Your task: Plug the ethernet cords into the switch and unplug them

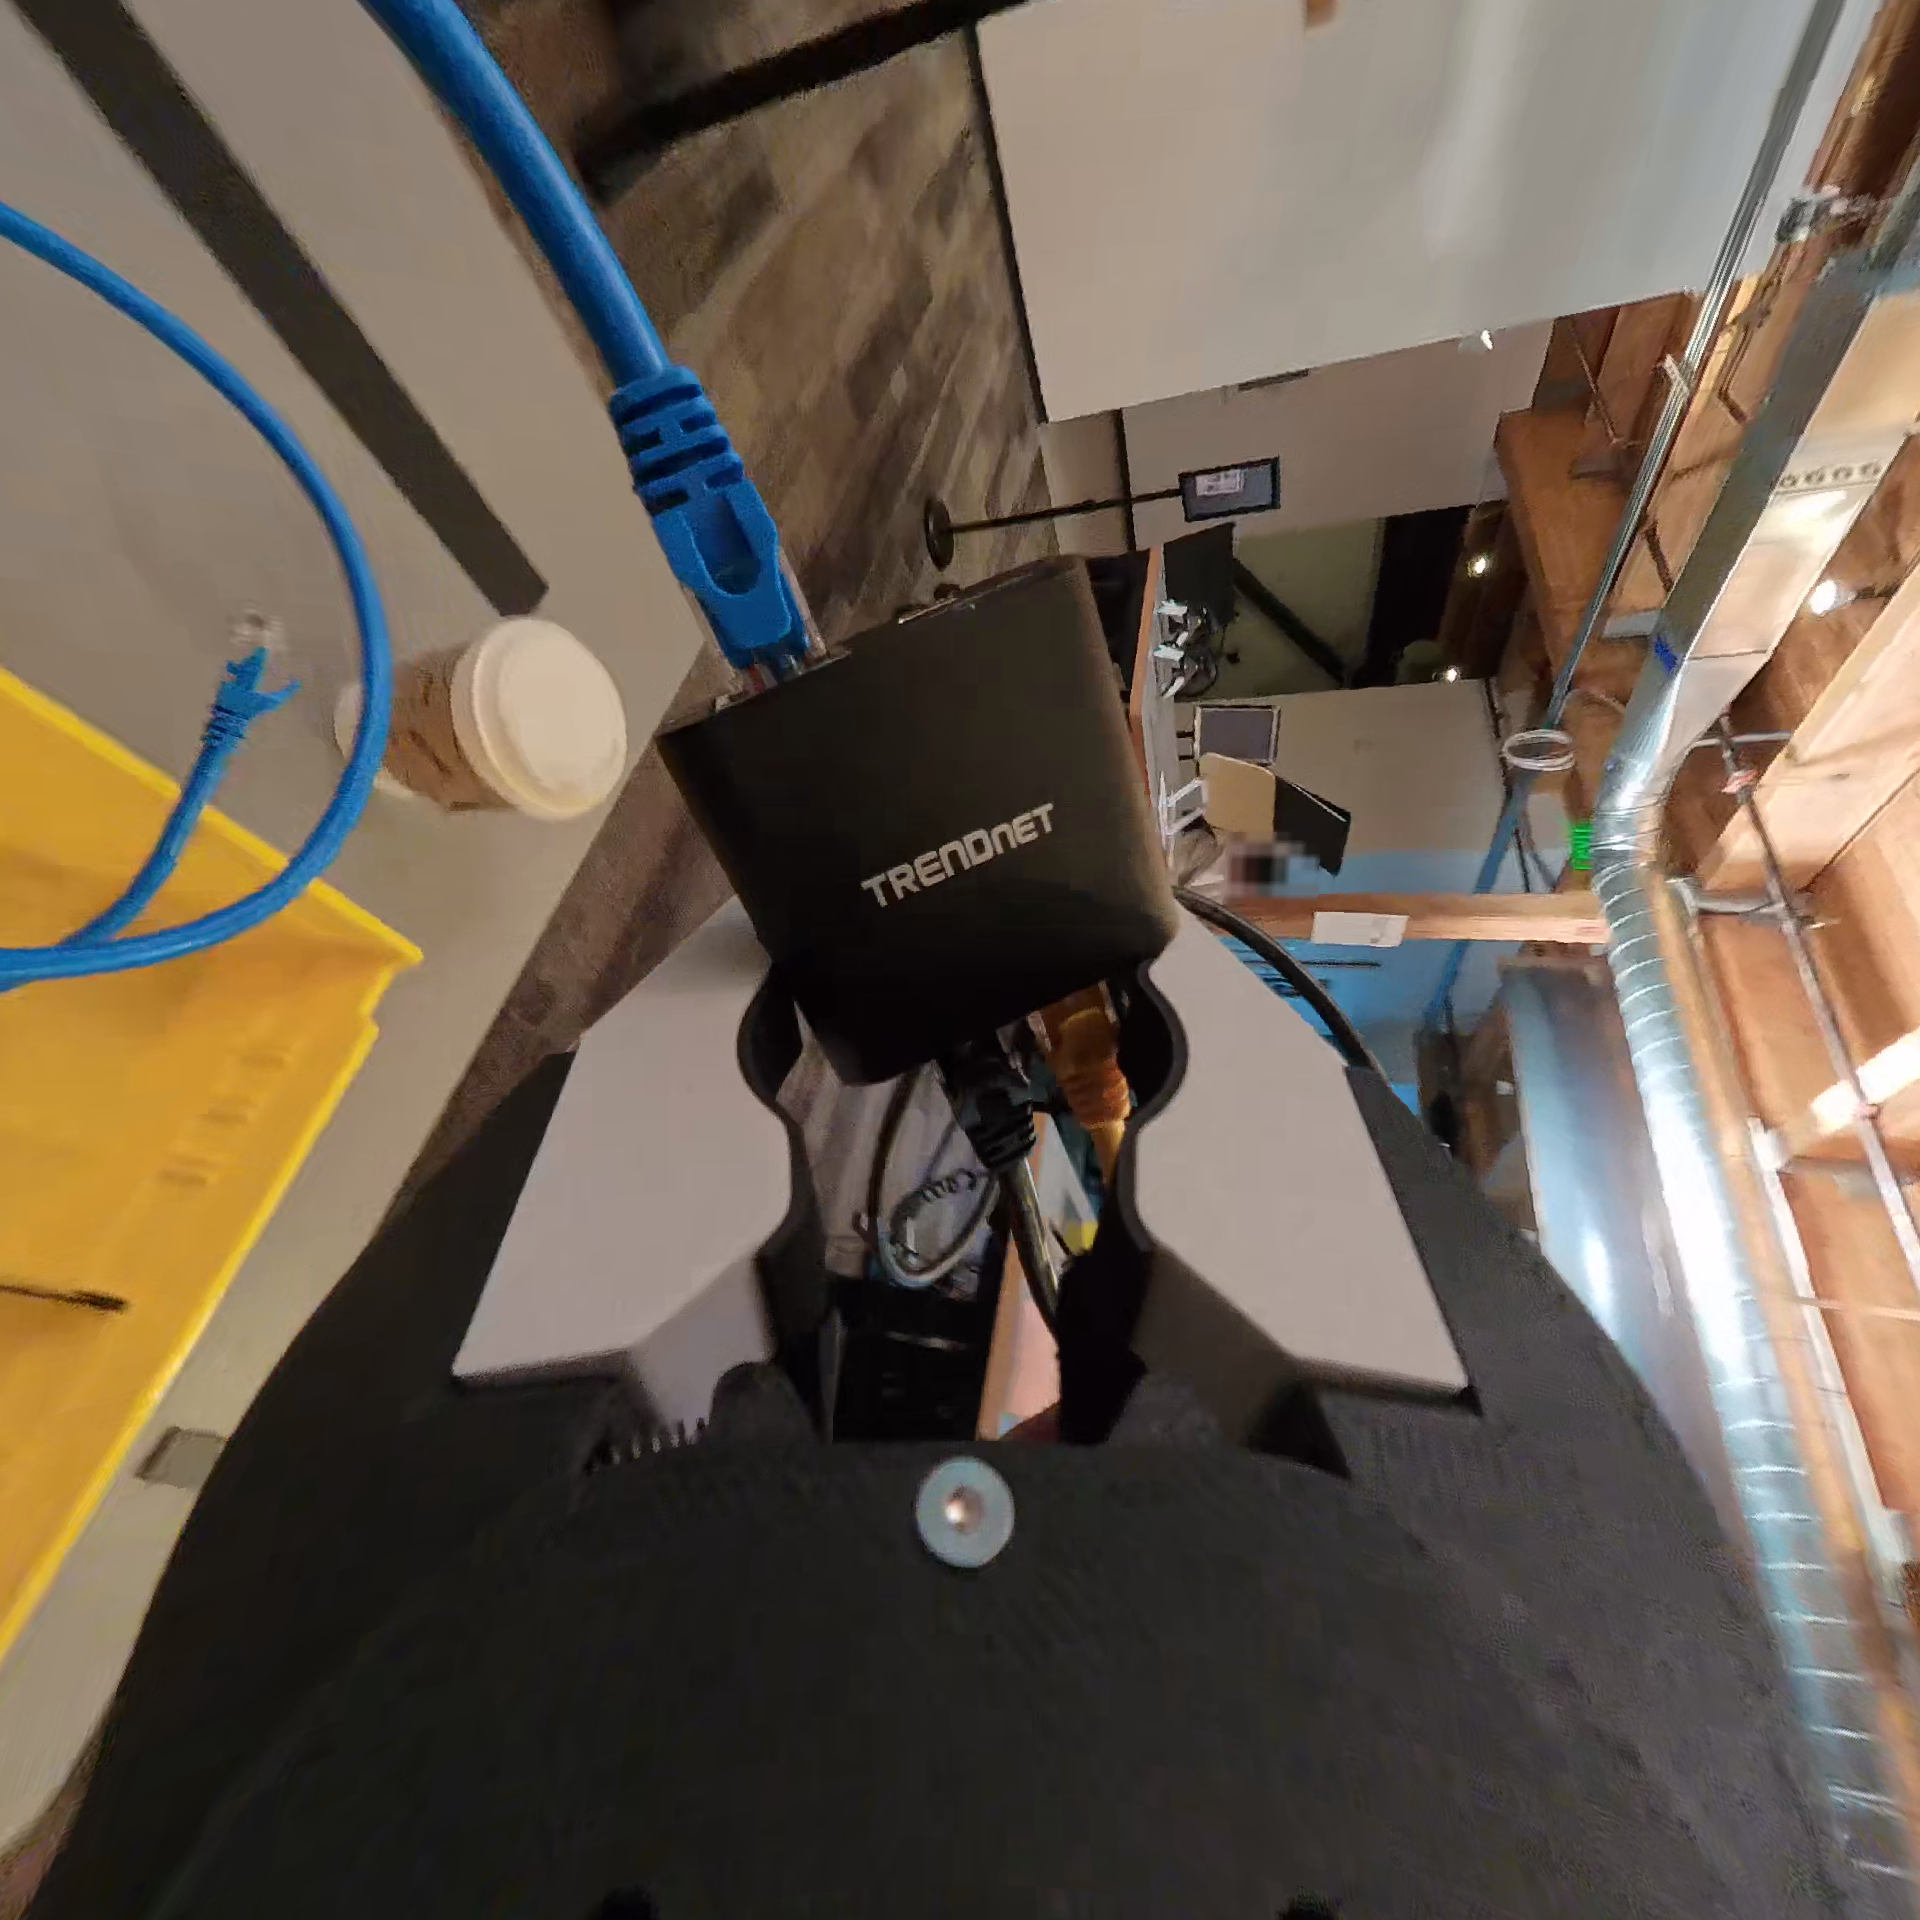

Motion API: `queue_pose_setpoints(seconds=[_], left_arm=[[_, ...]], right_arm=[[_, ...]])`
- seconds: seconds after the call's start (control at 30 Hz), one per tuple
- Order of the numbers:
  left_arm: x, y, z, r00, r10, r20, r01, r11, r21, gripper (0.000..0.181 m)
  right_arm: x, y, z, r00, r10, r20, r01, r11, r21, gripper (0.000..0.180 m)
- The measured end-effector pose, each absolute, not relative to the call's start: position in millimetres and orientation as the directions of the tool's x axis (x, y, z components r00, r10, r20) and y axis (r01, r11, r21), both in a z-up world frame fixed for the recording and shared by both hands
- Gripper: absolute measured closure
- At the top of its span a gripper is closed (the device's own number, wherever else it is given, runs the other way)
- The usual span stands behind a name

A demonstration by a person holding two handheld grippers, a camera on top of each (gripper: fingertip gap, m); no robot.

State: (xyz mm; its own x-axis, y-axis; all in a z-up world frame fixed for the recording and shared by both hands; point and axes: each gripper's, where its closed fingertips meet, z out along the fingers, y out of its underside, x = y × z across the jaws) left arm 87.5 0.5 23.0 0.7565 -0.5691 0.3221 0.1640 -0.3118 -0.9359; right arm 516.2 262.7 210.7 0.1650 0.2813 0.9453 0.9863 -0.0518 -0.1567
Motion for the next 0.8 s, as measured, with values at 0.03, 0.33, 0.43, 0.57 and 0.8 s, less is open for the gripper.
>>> queue_pose_setpoints(seconds=[0.03,0.33,0.43,0.57,0.8], left_arm=[[87.7,0.4,20.8,0.761,-0.566,0.319,0.157,-0.316,-0.936,0.128],[92.5,1.6,9.7,0.767,-0.561,0.313,0.133,-0.337,-0.932,0.128],[96.3,2.9,4.9,0.766,-0.562,0.312,0.124,-0.347,-0.93,0.128],[100.4,3.0,-0.5,0.765,-0.565,0.311,0.113,-0.357,-0.927,0.128],[103.1,3.1,-4.7,0.76,-0.566,0.32,0.117,-0.365,-0.923,0.128]], right_arm=[[519.7,265.2,198.1,0.13,0.285,0.95,0.991,-0.07,-0.114,0.119],[506.0,262.6,88.0,0.116,0.463,0.879,0.993,-0.074,-0.092,0.119],[503.2,259.9,63.0,0.181,0.517,0.837,0.983,-0.105,-0.148,0.119],[497.0,264.2,44.2,0.298,0.562,0.772,0.951,-0.1,-0.294,0.119],[481.2,269.6,36.4,0.56,0.635,0.532,0.746,-0.107,-0.657,0.12]])
